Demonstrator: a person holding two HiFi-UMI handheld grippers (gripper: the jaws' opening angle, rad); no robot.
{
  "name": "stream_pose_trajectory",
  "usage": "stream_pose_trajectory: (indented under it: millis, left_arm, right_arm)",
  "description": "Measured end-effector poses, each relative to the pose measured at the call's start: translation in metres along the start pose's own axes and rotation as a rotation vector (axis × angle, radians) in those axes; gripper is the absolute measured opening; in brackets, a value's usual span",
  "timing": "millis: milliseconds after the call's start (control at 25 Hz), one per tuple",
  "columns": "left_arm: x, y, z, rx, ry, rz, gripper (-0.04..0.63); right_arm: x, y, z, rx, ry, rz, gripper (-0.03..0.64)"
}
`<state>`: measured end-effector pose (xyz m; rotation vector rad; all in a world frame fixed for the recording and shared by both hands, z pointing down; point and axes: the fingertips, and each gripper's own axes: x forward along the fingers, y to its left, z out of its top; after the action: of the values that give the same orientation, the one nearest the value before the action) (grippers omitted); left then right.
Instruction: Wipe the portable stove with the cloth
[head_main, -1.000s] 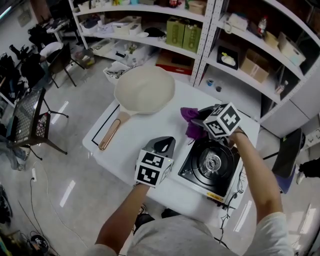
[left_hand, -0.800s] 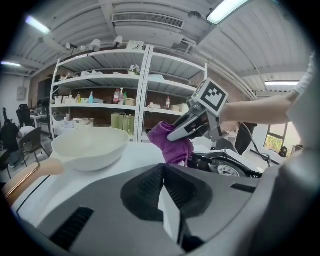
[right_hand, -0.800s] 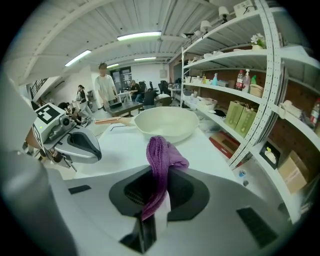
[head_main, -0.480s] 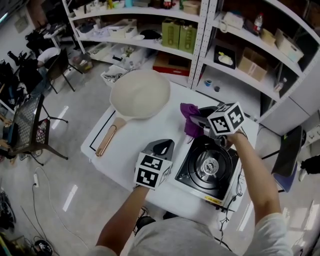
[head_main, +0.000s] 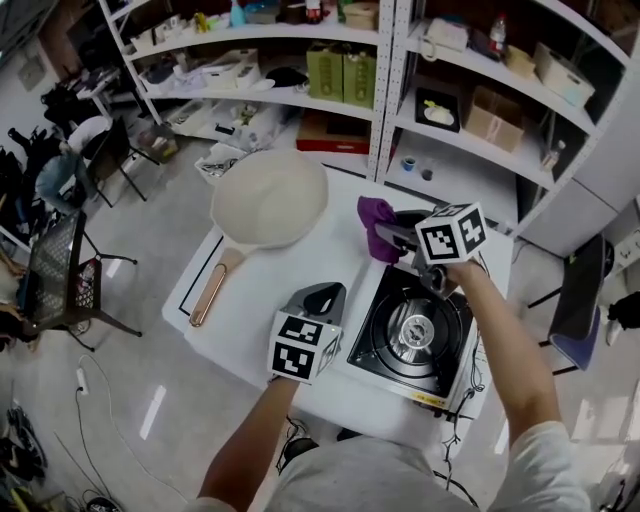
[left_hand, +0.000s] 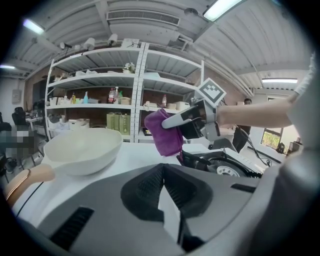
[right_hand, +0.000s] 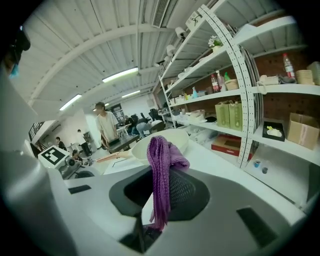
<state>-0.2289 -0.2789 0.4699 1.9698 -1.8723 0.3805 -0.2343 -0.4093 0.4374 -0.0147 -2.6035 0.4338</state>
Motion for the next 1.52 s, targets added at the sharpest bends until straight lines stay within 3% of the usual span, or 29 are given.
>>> stream_pose_trajectory:
  millis: [320, 1520]
  left_arm:
    - [0.003, -0.01, 0.006, 0.016, -0.004, -0.031, 0.005]
    - [0.043, -0.106, 0.03, 0.138, -0.016, -0.245, 0.005]
  right_arm:
    - [-0.021, -0.007, -0.017, -0.016, 0.027, -0.043, 0.063]
    - [-0.158, -0.043, -0.093, 0.097, -0.024, -0.248, 0.063]
